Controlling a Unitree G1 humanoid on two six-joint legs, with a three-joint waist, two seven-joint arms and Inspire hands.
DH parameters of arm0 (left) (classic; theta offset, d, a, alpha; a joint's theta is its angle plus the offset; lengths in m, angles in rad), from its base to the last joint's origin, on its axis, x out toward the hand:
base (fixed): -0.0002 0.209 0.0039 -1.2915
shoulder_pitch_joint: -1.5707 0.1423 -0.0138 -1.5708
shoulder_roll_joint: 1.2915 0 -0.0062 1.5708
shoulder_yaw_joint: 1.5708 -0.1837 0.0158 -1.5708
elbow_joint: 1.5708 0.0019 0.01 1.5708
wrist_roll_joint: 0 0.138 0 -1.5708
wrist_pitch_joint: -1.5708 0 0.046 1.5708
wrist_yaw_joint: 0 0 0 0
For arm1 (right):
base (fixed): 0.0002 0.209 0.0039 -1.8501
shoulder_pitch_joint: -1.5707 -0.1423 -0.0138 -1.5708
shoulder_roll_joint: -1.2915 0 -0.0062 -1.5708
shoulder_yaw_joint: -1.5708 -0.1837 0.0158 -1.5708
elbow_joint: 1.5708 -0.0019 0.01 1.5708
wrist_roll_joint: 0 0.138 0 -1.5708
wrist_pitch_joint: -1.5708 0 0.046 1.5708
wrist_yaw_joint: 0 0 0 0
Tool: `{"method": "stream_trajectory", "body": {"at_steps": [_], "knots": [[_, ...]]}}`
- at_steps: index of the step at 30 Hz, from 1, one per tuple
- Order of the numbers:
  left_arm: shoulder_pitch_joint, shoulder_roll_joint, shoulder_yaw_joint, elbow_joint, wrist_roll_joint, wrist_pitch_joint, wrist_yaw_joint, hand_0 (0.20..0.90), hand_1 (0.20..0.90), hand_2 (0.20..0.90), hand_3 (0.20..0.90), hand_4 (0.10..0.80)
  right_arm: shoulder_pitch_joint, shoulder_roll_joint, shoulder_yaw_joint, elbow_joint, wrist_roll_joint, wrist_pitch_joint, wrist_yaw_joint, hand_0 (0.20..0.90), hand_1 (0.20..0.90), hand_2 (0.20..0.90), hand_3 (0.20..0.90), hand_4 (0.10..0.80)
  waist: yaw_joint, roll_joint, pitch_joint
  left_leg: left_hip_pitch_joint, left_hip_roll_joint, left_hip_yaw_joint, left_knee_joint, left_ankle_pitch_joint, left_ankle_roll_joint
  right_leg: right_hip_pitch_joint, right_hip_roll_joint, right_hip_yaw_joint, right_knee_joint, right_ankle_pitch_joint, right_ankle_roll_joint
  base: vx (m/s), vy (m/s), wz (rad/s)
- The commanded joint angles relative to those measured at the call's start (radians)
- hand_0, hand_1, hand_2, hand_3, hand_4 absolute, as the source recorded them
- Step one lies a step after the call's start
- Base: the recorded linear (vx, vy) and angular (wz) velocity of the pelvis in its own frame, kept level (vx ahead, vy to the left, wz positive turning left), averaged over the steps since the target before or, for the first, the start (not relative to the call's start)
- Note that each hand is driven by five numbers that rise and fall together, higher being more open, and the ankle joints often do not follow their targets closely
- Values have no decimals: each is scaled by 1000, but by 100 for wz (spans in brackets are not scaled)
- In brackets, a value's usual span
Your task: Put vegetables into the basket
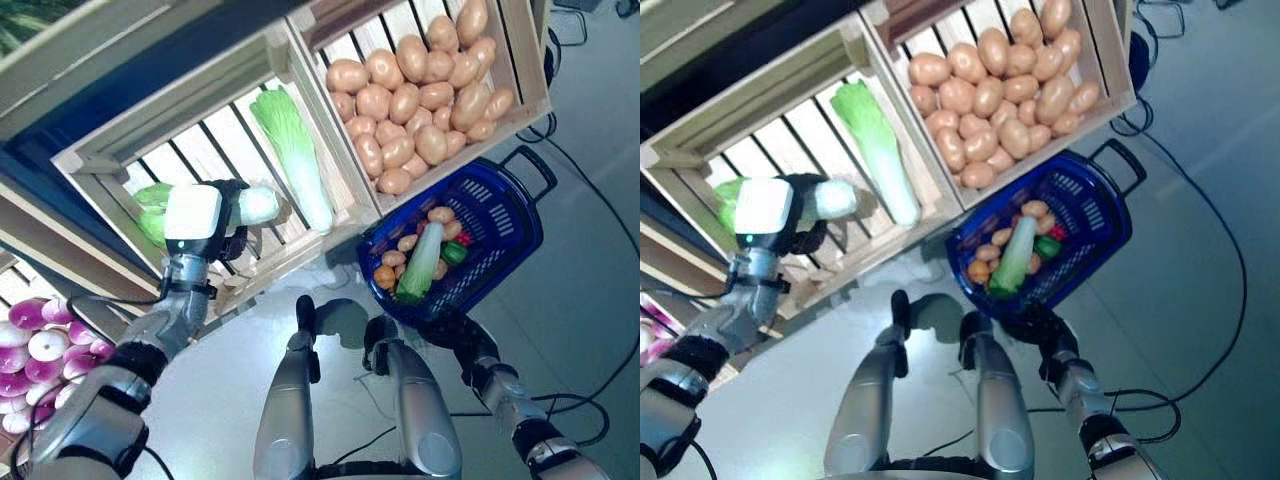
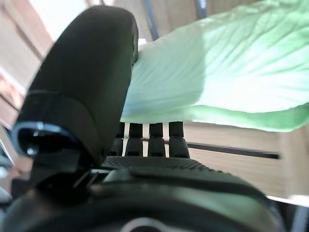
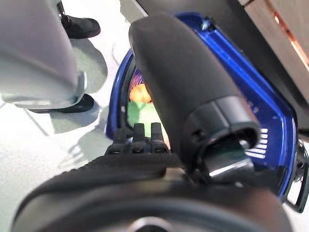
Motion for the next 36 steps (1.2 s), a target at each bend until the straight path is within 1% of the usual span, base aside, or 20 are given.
{"method": "stream_trajectory", "body": {"at_steps": [1, 2, 5, 6, 7, 8, 10, 12, 14, 16, 17, 19, 23, 26, 27, 30, 31, 32, 33, 36], "knots": [[51, -15, 72, -126, -118, -146, 24, 300, 300, 300, 300, 400, 79, -22, -56, -60, -29, -77, -30, 900, 900, 900, 900, 800, 29, -3, -116, 35, -37, 3, 58, -133, -17, 124, -17, 13, -296, 182, 60, 97, -76, 18], [84, -24, 93, -170, -130, -169, 2, 300, 300, 300, 300, 400, 96, -18, -66, -73, -46, -84, -28, 900, 900, 900, 900, 800, 33, -4, -127, 59, -39, -5, 43, -133, -16, 150, -17, 8, -316, 185, 60, 116, -65, 20], [192, -83, 186, -283, -296, -264, -134, 300, 300, 300, 300, 400, 165, -1, -101, -155, -78, -103, -39, 900, 900, 900, 900, 800, 41, -17, -173, 159, -39, -20, -26, -132, -10, 256, -19, -8, -393, 205, 73, 150, -45, 13], [201, -89, 195, -295, -310, -269, -149, 300, 300, 300, 300, 400, 172, 0, -107, -162, -80, -105, -38, 900, 900, 900, 900, 800, 41, -18, -180, 164, -39, -20, -35, -129, -10, 264, -21, -11, -404, 210, 74, 212, -4, 10], [251, -126, 231, -359, -367, -307, -222, 300, 300, 300, 300, 400, 212, 9, -137, -213, -83, -113, -39, 900, 900, 900, 900, 800, 40, -23, -204, 211, -38, -21, -65, -134, -8, 313, -22, -13, -437, 218, 83, 170, 10, 9], [270, -139, 244, -386, -397, -325, -252, 300, 300, 300, 300, 400, 228, 12, -149, -243, -89, -116, -44, 900, 900, 900, 900, 800, 37, -25, -219, 226, -37, -21, -81, -131, -6, 326, -21, -14, -452, 225, 85, 187, 14, 8], [307, -159, 270, -445, -484, -327, -320, 300, 300, 300, 300, 400, 258, 17, -171, -298, -93, -112, -54, 900, 900, 900, 900, 800, 36, -26, -240, 259, -35, -17, -110, -131, -7, 357, -20, -21, -474, 229, 88, 142, 24, 8], [350, -199, 299, -496, -640, -359, -455, 300, 300, 300, 300, 400, 301, 35, -201, -372, -78, -141, -66, 900, 900, 900, 900, 800, 36, -28, -269, 307, -33, -14, -147, -132, -1, 395, -19, -27, -493, 233, 94, 142, 27, 11], [363, -217, 299, -525, -702, -357, -530, 300, 300, 300, 300, 400, 318, 45, -209, -423, -82, -155, -69, 900, 900, 900, 900, 800, 34, -30, -285, 327, -33, -12, -166, -133, 2, 409, -17, -28, -502, 233, 96, 68, 11, 7], [374, -245, 284, -564, -812, -337, -654, 300, 300, 300, 300, 400, 335, 57, -228, -532, -96, -161, -63, 900, 900, 900, 900, 800, 26, -32, -311, 360, -29, -7, -193, -130, 7, 429, -14, -26, -506, 235, 101, 72, 19, 2], [374, -253, 278, -580, -835, -328, -685, 300, 300, 300, 300, 400, 340, 60, -231, -570, -97, -172, -57, 900, 900, 900, 900, 800, 23, -32, -318, 373, -28, -5, -201, -130, 8, 437, -13, -25, -511, 235, 101, 43, 17, -1], [376, -256, 270, -603, -855, -310, -714, 300, 300, 300, 300, 400, 343, 63, -235, -625, -87, -173, -42, 900, 900, 900, 900, 800, 19, -32, -329, 388, -30, -3, -205, -136, 13, 445, -14, -22, -515, 236, 104, 39, 20, -4], [360, -244, 249, -631, -851, -264, -766, 300, 300, 300, 300, 400, 327, 59, -236, -721, -22, -149, 62, 900, 900, 900, 900, 800, 11, -32, -351, 426, -32, 4, -220, -146, 21, 471, -13, -14, -529, 238, 108, 34, 12, -9], [350, -239, 242, -635, -908, -222, -812, 300, 300, 300, 300, 400, 314, 36, -236, -772, 19, -125, 133, 900, 900, 900, 900, 800, 9, -33, -361, 440, -32, 8, -223, -150, 24, 481, -14, -11, -533, 238, 111, 2, 3, -1], [340, -229, 232, -636, -896, -194, -825, 300, 300, 300, 300, 400, 302, 22, -232, -801, 47, -114, 187, 900, 900, 900, 900, 800, 7, -34, -371, 452, -33, 11, -229, -155, 26, 490, -13, -7, -543, 239, 113, 17, 10, -3], [337, -223, 223, -645, -909, -165, -856, 300, 300, 300, 300, 400, 292, -6, -224, -858, 48, -67, 211, 900, 900, 900, 900, 800, 5, -36, -380, 464, -32, 15, -235, -155, 26, 496, -15, 1, -556, 248, 118, 9, 6, -6], [338, -212, 218, -668, -923, -133, -891, 300, 300, 300, 300, 400, 289, -29, -219, -883, 58, -19, 262, 900, 900, 900, 900, 800, 5, -35, -388, 469, -33, 15, -241, -155, 27, 502, -16, 5, -567, 253, 119, 6, -1, -9], [333, -205, 208, -672, -925, -122, -909, 300, 300, 300, 300, 400, 285, -46, -207, -895, 82, 60, 323, 900, 900, 900, 900, 800, 5, -36, -392, 473, -33, 18, -242, -156, 28, 504, -16, 6, -573, 257, 122, 6, -5, -8], [329, -200, 202, -677, -928, -113, -921, 300, 300, 300, 300, 400, 283, -58, -198, -904, 94, 96, 354, 900, 900, 900, 900, 800, 5, -37, -395, 474, -33, 19, -244, -157, 28, 505, -16, 7, -574, 258, 124, -1, -15, -5], [313, -175, 177, -687, -938, -99, -943, 300, 300, 300, 300, 400, 269, -105, -164, -921, 122, 127, 406, 900, 900, 900, 900, 800, 9, -41, -400, 477, -32, 22, -244, -158, 26, 509, -18, 4, -579, 260, 127, 0, 0, 0]]}}
